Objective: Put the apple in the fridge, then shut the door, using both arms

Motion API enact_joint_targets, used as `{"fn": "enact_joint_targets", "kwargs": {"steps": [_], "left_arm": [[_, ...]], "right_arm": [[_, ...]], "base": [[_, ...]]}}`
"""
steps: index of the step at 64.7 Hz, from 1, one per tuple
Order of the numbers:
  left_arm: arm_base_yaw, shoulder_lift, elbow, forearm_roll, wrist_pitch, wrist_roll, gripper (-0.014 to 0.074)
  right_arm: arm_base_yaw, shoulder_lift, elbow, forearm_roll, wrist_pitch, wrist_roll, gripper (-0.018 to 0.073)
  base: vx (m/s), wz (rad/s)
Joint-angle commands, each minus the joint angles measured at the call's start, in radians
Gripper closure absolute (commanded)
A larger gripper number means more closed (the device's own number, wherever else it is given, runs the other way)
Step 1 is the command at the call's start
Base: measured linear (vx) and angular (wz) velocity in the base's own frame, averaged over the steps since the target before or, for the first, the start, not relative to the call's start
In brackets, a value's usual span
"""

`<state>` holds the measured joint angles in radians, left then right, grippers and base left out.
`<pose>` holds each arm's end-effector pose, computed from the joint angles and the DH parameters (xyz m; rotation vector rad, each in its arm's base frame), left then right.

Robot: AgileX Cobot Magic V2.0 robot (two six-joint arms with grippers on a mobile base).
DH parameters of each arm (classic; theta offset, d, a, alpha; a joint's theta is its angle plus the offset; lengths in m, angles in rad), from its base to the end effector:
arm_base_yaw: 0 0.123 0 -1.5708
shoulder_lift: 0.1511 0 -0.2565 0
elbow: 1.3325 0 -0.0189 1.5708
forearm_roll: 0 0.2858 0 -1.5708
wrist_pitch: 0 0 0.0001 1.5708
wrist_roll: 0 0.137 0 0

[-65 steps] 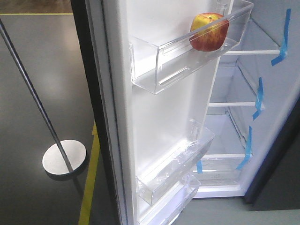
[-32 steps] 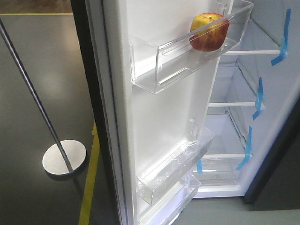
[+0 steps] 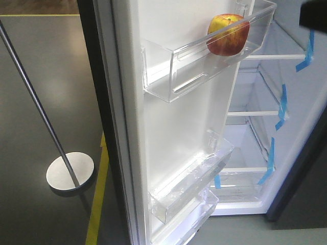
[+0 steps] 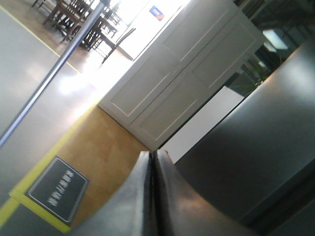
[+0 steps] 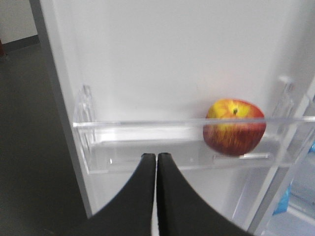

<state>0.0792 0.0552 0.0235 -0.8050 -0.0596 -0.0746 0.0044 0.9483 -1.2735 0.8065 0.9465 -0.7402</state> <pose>0.1703 0.0193 0.2036 -0.7460 1.3606 -0.6039 0.2416 0.0813 0.4449 -0.5925 1.7856 0.4708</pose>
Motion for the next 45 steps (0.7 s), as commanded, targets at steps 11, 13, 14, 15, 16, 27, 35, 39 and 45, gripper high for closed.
{"fn": "enact_joint_targets", "kwargs": {"steps": [11,13,14,15,16,27,35,39,45], "left_arm": [[-0.008,0.008,-0.027,-0.216,-0.025,-0.046,0.0603],[-0.008,0.008,-0.030,-0.221,-0.010,-0.046,0.0603],[-0.008,0.008,-0.034,-0.222,0.000,-0.046,0.0603],[-0.008,0.008,-0.036,-0.222,0.011,-0.046,0.0603],[-0.008,0.008,-0.040,-0.222,0.026,-0.046,0.0603],[-0.008,0.010,-0.152,-0.220,0.111,-0.042,0.0603],[-0.008,0.027,-0.268,-0.210,0.118,0.007,0.0603],[-0.008,0.057,-0.330,-0.211,0.133,0.040,0.0603],[-0.008,0.120,-0.429,-0.211,0.183,0.081,0.0603]], "right_arm": [[-0.004,-0.285,0.364,0.072,-0.092,-0.036,0.0564],[-0.004,-0.327,0.406,0.072,-0.092,-0.036,0.0564],[-0.004,-0.343,0.422,0.072,-0.092,-0.036,0.0564],[-0.004,-0.368,0.446,0.072,-0.093,-0.036,0.0564],[-0.004,-0.385,0.461,0.072,-0.093,-0.035,0.0564],[-0.004,-0.591,0.625,0.071,-0.120,-0.017,0.0564],[-0.004,-0.704,0.685,0.070,-0.166,0.054,0.0564],[-0.004,-0.742,0.696,0.070,-0.181,0.069,0.0564],[-0.004,-0.771,0.696,0.069,-0.185,0.064,0.0564]], "base": [[0.00,0.00],[0.00,0.00],[0.00,0.00],[0.00,0.00],[0.00,0.00],[0.00,0.00],[0.00,0.00],[0.00,0.00],[0.00,0.00]]}}
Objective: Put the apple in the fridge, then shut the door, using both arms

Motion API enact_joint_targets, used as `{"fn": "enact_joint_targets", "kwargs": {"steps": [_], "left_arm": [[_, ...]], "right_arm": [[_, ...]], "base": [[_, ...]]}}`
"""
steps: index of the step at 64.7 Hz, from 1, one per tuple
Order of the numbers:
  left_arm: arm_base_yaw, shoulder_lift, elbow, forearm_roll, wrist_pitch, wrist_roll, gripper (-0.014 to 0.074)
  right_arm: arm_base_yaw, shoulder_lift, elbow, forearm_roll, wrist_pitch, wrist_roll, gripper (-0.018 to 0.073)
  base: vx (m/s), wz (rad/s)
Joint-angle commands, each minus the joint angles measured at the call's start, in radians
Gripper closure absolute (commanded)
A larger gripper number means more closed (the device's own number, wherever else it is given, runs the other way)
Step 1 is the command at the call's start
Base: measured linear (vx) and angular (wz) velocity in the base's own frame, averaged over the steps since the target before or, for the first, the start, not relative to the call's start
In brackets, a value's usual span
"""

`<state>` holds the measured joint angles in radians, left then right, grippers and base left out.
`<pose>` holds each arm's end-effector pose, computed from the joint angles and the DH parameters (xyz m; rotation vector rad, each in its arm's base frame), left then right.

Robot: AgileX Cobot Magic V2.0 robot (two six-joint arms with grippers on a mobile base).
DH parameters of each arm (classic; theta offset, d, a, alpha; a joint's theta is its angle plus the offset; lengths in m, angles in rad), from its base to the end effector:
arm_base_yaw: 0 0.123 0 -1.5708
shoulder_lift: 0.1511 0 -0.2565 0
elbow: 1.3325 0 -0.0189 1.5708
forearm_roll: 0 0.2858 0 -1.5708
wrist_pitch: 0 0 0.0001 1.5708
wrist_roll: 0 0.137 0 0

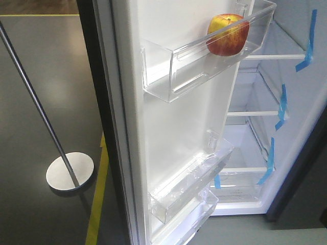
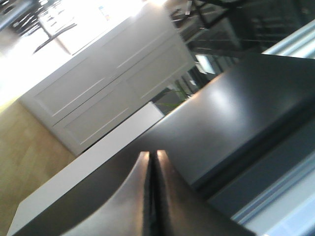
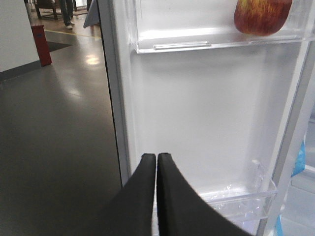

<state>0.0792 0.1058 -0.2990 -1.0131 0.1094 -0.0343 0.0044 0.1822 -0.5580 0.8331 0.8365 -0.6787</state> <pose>0.1549 -0.0005 0.3155 -0.6778 1.2292 -0.8716 0.1172 0.0758 0.3312 -0.4635 1.6796 0.4781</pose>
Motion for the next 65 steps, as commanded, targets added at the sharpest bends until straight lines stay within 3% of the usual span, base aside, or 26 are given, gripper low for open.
{"fn": "enact_joint_targets", "kwargs": {"steps": [1,13,23,37,47,65], "left_arm": [[-0.008,0.088,-0.127,-0.004,0.026,0.046,0.0603],[-0.008,0.301,-0.310,-0.004,0.153,0.098,0.0603],[-0.008,0.495,-0.455,-0.005,0.192,0.204,0.0603],[-0.008,0.753,-0.660,-0.014,0.234,0.272,0.0591],[-0.008,0.923,-0.785,-0.136,0.266,0.356,0.0570],[-0.008,1.219,-0.980,-0.513,0.416,0.544,0.0484]], "right_arm": [[-0.004,-0.007,-0.019,0.043,-0.075,0.003,0.0564],[-0.004,-0.010,-0.019,0.051,-0.075,0.003,0.0564],[-0.004,-0.010,-0.019,0.073,-0.075,0.003,0.0562],[-0.004,-0.010,-0.019,0.075,-0.083,0.000,0.0562],[-0.004,-0.010,-0.019,0.076,-0.081,0.000,0.0562],[-0.004,-0.010,-0.019,0.079,-0.074,0.000,0.0562]], "base": [[0.00,0.00],[0.00,0.00],[0.00,0.00],[0.00,0.00],[0.00,0.00],[0.00,0.00]]}}
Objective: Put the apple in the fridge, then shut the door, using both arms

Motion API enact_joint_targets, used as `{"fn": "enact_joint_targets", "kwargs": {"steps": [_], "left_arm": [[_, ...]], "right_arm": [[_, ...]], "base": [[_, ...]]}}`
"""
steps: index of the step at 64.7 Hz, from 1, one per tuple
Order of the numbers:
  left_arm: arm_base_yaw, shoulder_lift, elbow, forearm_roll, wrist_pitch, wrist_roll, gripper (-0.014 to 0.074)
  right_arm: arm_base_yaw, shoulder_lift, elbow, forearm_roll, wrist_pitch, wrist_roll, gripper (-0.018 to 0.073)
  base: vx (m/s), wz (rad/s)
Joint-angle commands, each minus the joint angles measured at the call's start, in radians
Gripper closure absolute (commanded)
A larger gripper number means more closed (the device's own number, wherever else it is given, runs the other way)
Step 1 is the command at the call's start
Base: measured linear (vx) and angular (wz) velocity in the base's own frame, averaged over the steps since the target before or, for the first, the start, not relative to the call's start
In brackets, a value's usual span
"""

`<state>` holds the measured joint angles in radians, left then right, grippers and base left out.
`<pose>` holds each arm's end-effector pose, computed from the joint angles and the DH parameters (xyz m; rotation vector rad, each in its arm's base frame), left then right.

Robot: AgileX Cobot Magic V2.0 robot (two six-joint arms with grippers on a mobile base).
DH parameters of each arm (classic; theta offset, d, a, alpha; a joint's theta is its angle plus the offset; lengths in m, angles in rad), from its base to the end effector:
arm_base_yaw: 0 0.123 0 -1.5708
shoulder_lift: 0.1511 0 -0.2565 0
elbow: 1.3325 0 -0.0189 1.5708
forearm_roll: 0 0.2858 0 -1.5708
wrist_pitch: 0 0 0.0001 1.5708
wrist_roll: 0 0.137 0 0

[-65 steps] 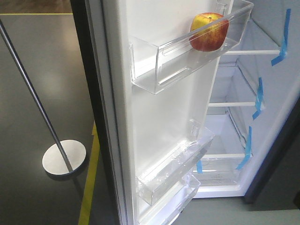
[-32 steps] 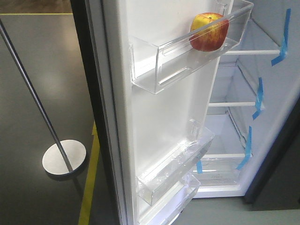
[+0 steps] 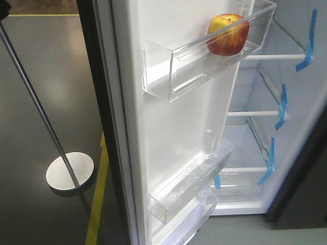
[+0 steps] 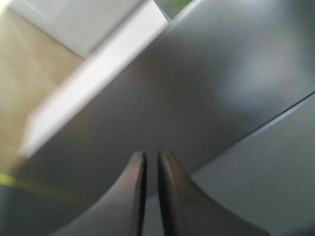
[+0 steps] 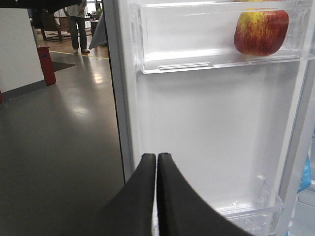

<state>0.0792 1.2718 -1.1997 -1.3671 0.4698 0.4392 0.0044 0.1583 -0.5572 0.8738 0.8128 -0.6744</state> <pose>0.3736 -0.0314 0.3892 -0.4842 1.6803 -0.9942 0.1123 0.0768 0.3388 -0.4364 1.6296 0.5079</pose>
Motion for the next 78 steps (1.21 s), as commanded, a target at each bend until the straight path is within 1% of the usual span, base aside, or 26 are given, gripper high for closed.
{"fn": "enact_joint_targets", "kwargs": {"steps": [1,4,12,13,18,25,33,39,45,50,61,69,78], "left_arm": [[-0.008,0.065,-0.090,-0.176,0.067,0.078,0.0479],[-0.008,0.105,-0.112,-0.229,0.100,0.105,0.0462],[-0.008,0.202,-0.161,-0.408,0.224,0.175,0.0389],[-0.008,0.211,-0.166,-0.414,0.236,0.176,0.0377],[-0.009,0.258,-0.203,-0.413,0.281,0.175,0.0332],[-0.010,0.312,-0.252,-0.413,0.334,0.174,0.0295],[-0.021,0.371,-0.311,-0.413,0.406,0.166,0.0287],[-0.056,0.404,-0.367,-0.413,0.465,0.166,0.0287],[-0.096,0.429,-0.419,-0.413,0.479,0.166,0.0287],[-0.118,0.436,-0.450,-0.413,0.473,0.166,0.0287],[-0.141,0.437,-0.468,-0.413,0.470,0.166,0.0287],[-0.163,0.437,-0.468,-0.413,0.526,0.166,0.0287],[-0.215,0.437,-0.467,-0.413,0.569,0.166,0.0287]], "right_arm": [[-0.004,0.014,-0.020,0.038,-0.051,-0.004,0.0562],[-0.004,0.014,-0.020,0.037,-0.050,-0.004,0.0562],[-0.004,0.014,-0.020,0.037,-0.050,-0.004,0.0562],[-0.004,0.014,-0.020,0.037,-0.050,-0.004,0.0562],[-0.004,0.014,-0.020,0.037,-0.049,-0.004,0.0562],[-0.004,0.014,-0.020,0.048,-0.039,-0.004,0.0562],[-0.004,0.014,-0.020,0.054,-0.034,-0.004,0.0559],[-0.004,0.014,-0.020,0.053,-0.038,-0.004,0.0558],[-0.004,0.014,-0.020,0.053,-0.045,-0.004,0.0557],[-0.004,0.014,-0.020,0.053,-0.046,-0.004,0.0557],[-0.004,0.014,-0.020,0.053,-0.045,-0.004,0.0557],[-0.004,0.014,-0.020,0.052,-0.045,-0.004,0.0555],[-0.004,0.014,-0.020,0.052,-0.045,-0.006,0.0555]], "base": [[0.00,0.00],[0.00,0.00],[0.00,0.00],[0.00,0.00],[0.00,0.00],[0.00,0.00],[0.00,0.00],[0.00,0.00],[0.00,0.00],[0.00,0.00],[0.00,0.00],[0.00,0.00],[0.00,0.00]]}}
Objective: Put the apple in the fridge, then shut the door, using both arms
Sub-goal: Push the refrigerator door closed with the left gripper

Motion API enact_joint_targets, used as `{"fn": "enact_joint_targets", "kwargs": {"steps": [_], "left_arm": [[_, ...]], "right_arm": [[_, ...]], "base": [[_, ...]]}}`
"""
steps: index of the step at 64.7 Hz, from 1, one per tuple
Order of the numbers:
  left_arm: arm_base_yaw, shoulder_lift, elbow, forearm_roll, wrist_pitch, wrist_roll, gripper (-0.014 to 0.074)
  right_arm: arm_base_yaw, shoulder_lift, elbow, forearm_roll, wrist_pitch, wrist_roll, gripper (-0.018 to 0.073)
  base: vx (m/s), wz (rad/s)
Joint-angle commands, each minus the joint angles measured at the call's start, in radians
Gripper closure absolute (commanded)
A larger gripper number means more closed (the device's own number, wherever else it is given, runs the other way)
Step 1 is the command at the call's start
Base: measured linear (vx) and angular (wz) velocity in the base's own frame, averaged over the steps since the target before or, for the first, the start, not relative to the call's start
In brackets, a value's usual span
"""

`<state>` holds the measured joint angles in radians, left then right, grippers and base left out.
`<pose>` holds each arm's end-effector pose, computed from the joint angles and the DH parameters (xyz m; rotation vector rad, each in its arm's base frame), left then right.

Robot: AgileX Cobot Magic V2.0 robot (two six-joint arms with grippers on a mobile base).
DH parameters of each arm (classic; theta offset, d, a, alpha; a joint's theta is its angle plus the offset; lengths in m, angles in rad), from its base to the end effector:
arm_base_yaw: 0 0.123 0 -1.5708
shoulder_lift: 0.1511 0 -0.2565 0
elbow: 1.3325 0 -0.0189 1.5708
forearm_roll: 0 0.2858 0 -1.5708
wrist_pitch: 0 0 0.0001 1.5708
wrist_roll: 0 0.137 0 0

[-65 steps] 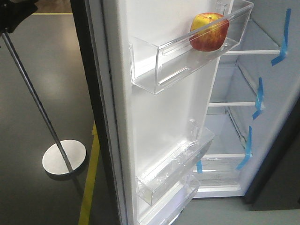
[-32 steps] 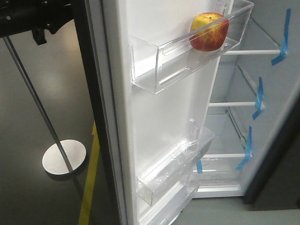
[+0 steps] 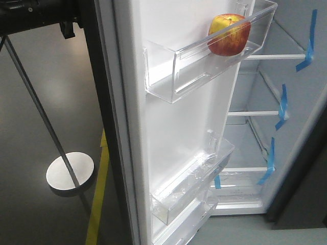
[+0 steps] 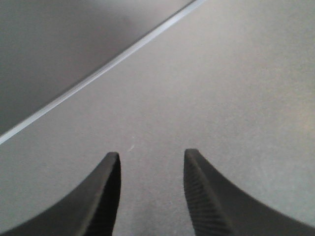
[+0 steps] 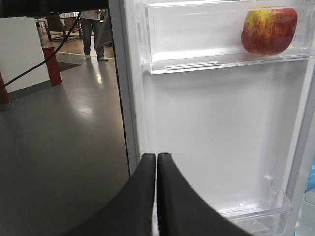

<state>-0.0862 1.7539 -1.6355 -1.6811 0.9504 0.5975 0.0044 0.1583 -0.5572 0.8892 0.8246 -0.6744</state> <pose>0.4391 -0.1492 0.3851 -0.0274 1.7515 -1.6296 0.1110 0.0787 0.3387 -0.4408 1.6316 0.5289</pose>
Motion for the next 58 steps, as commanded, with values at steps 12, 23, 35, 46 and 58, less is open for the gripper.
{"fn": "enact_joint_targets", "kwargs": {"steps": [12,23,35,46,58], "left_arm": [[-0.153,-0.046,-0.031,-0.099,0.104,0.010,0.0287],[-0.261,-0.046,-0.031,-0.099,0.099,0.020,0.0287],[-0.303,-0.047,-0.031,-0.093,0.114,0.100,0.0288],[-0.258,-0.049,-0.031,-0.093,0.141,0.123,0.0289],[-0.152,-0.049,-0.031,-0.093,0.187,0.123,0.0289]], "right_arm": [[-0.004,0.014,-0.020,0.037,-0.058,-0.007,0.0555],[-0.004,0.014,-0.020,0.037,-0.064,-0.007,0.0555],[-0.004,0.014,-0.020,0.035,-0.111,-0.007,0.0549],[-0.004,0.014,-0.020,0.031,-0.225,-0.013,0.0484],[-0.004,0.060,-0.025,0.001,-0.403,-0.061,0.0283]], "base": [[0.00,0.00],[0.00,0.00],[0.00,0.00],[0.00,0.00],[0.00,0.00]]}}
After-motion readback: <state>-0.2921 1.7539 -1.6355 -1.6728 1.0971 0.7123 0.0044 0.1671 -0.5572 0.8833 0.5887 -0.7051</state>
